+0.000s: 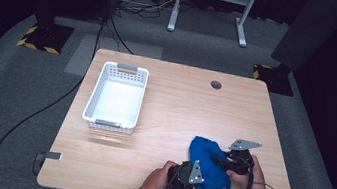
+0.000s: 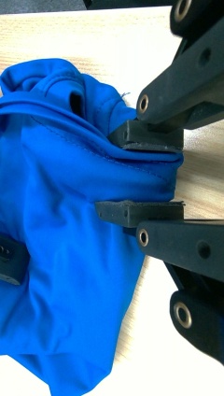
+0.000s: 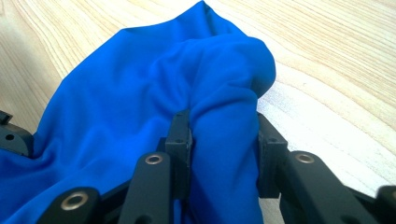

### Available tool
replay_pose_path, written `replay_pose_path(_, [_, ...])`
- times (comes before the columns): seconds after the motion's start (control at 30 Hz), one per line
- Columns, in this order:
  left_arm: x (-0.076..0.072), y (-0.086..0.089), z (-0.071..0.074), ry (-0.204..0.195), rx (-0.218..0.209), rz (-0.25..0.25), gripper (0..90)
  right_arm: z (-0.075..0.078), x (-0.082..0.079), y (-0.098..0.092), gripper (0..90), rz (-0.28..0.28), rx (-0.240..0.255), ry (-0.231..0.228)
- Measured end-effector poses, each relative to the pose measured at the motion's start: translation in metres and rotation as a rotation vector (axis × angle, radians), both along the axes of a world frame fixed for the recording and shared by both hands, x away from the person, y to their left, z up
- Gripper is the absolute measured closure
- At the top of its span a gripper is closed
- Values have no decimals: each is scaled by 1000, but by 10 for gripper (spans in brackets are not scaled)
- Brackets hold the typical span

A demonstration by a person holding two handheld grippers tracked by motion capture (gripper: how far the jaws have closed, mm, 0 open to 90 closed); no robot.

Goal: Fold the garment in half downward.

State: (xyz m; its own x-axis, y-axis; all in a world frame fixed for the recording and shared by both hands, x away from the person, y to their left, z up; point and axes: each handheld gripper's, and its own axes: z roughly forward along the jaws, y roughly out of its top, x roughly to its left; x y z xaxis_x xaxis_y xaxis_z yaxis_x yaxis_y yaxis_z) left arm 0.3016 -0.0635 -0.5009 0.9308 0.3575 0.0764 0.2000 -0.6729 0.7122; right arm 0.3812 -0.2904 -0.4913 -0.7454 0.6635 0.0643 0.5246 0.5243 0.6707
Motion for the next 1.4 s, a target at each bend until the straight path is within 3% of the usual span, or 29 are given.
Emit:
replay_pose_path(0.77, [10, 25, 3, 5, 28, 36, 728, -2, 10, 25, 676, -2, 19, -13])
replay_pose_path(1.23, [13, 55, 5, 3, 64, 81, 728, -3, 22, 60, 677, 29, 18, -19])
replay_pose_path(1.4, [11, 64, 5, 6, 57, 102, 728, -3, 24, 72, 678, 40, 15, -28])
